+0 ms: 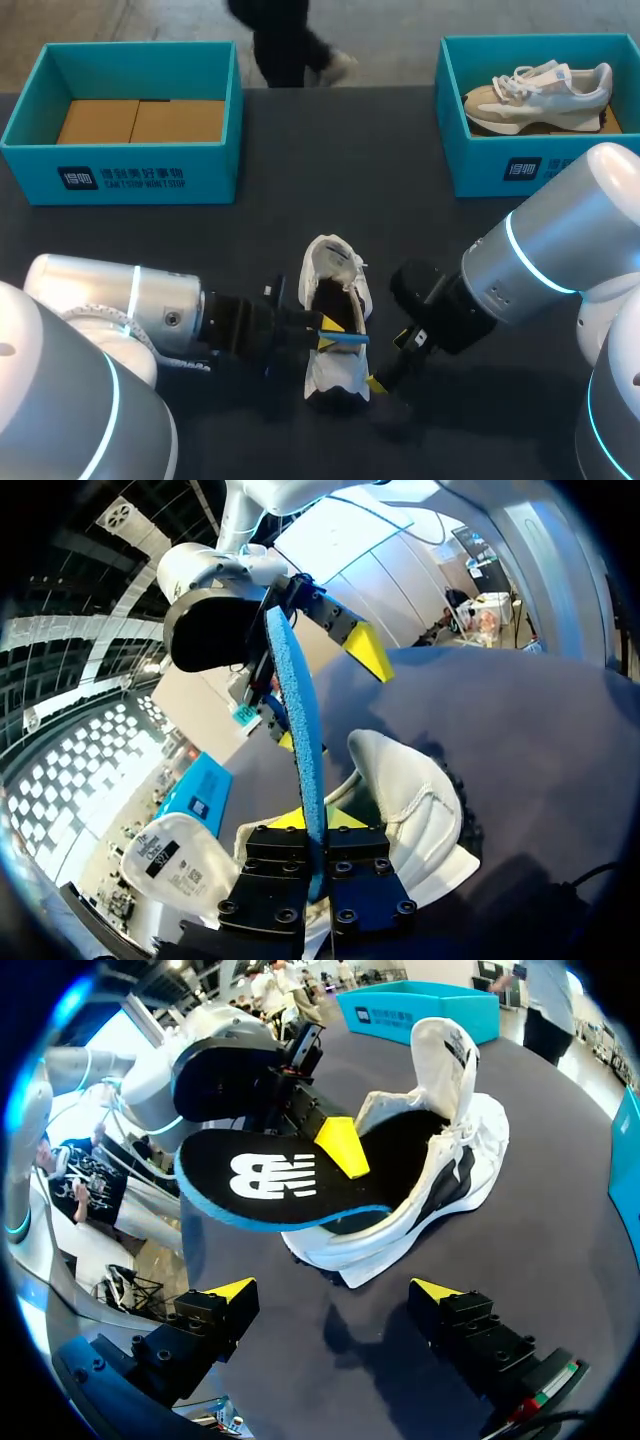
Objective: Take the shoe out of the shoebox, open the shoe tongue, remove and reinsert the insole, then place the shoe into the shoebox
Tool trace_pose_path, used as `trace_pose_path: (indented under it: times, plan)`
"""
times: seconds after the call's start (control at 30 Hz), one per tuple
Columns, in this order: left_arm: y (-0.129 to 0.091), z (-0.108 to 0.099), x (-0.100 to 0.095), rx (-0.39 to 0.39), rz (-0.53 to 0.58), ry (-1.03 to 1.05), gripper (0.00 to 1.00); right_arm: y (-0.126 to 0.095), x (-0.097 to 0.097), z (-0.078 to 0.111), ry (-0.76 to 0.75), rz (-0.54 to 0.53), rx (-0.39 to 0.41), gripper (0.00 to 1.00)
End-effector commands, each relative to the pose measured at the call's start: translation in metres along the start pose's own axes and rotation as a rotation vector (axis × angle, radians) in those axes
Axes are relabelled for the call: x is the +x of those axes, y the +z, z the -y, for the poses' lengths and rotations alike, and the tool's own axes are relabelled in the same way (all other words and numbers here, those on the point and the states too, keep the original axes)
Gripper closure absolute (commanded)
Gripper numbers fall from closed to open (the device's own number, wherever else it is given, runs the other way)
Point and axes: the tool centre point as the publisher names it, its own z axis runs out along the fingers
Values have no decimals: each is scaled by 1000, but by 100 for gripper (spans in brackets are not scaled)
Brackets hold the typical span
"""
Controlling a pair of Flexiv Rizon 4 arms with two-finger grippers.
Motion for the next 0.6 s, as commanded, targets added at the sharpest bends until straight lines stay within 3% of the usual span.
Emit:
trace_pose_path:
  times: [0.03,0.2,0.27,0.33,0.6]
  plan:
    - [4,-6,0,-1,-2,-2,100,0,1,1,1,2,-3,0]
    - [2,-3,1,18,4,-16,100,0,1,1,1,2,-3,0]
    - [2,1,1,25,5,-13,79,0,1,1,1,2,-3,0]
    - [2,4,1,40,10,-12,71,0,1,1,1,2,-3,0]
    - [3,21,-4,96,27,9,73,0,1,1,1,2,-3,0]
